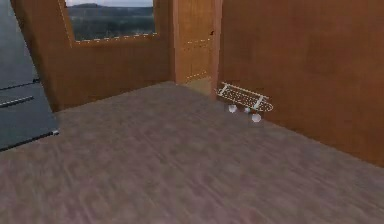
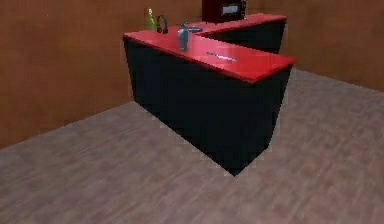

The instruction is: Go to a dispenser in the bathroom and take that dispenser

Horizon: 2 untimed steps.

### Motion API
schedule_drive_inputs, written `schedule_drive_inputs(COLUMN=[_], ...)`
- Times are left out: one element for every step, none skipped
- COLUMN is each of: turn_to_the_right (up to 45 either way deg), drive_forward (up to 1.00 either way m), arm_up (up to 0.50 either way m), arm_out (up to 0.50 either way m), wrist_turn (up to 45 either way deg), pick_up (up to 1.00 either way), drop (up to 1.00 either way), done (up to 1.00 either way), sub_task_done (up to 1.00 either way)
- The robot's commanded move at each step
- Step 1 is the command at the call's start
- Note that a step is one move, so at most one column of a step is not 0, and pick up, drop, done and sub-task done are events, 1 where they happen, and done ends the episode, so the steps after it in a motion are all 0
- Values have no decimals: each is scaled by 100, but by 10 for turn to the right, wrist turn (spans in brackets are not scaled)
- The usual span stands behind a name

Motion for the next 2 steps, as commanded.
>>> schedule_drive_inputs(turn_to_the_right=[0,0], drive_forward=[100,100], arm_up=[0,0], arm_out=[0,0], wrist_turn=[0,0], pick_up=[0,0], drop=[0,0], done=[0,0], sub_task_done=[0,0])
